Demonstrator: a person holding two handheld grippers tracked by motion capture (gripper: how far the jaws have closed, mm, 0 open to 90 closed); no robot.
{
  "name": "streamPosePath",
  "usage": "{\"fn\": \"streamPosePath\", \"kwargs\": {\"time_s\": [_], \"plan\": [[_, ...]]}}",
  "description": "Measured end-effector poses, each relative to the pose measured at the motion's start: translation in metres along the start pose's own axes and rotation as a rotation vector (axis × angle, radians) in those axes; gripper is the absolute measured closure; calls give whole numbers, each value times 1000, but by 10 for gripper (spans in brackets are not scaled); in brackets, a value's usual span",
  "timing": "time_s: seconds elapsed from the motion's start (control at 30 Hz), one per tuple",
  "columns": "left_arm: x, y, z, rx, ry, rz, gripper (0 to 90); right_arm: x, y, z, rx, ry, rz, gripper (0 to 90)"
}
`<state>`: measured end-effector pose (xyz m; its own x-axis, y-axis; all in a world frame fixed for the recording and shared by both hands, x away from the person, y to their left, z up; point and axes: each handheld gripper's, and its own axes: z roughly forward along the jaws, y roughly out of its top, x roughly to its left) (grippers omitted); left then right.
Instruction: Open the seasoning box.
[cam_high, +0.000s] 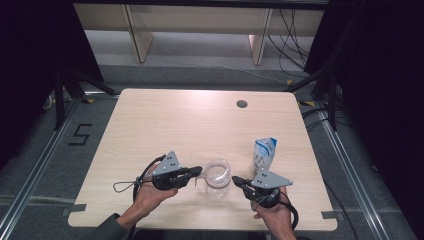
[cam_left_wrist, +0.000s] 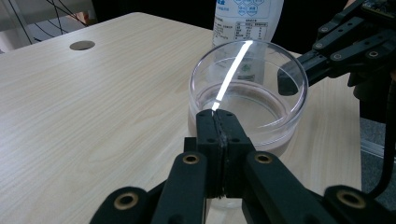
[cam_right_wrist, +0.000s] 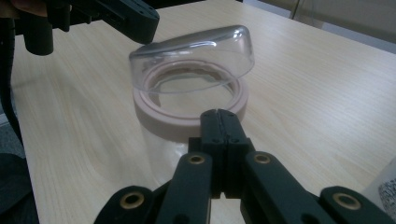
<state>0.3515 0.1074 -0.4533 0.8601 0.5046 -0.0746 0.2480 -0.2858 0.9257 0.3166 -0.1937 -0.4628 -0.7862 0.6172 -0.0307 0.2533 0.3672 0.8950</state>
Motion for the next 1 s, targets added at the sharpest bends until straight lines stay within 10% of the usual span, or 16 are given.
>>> {"fn": "streamPosePath", "kwargs": {"time_s": [0.47,0.8,1.0], "plan": [[0,-1,-1,1,1,-7,860,4,14,4,-22,-7,-41,900],[6,-6,-17,-9,-11,-31,459,10,25,3,-28,-12,-46,900],[0,-24,-28,76,38,-2,303,16,34,5,-57,-15,-74,900]]}}
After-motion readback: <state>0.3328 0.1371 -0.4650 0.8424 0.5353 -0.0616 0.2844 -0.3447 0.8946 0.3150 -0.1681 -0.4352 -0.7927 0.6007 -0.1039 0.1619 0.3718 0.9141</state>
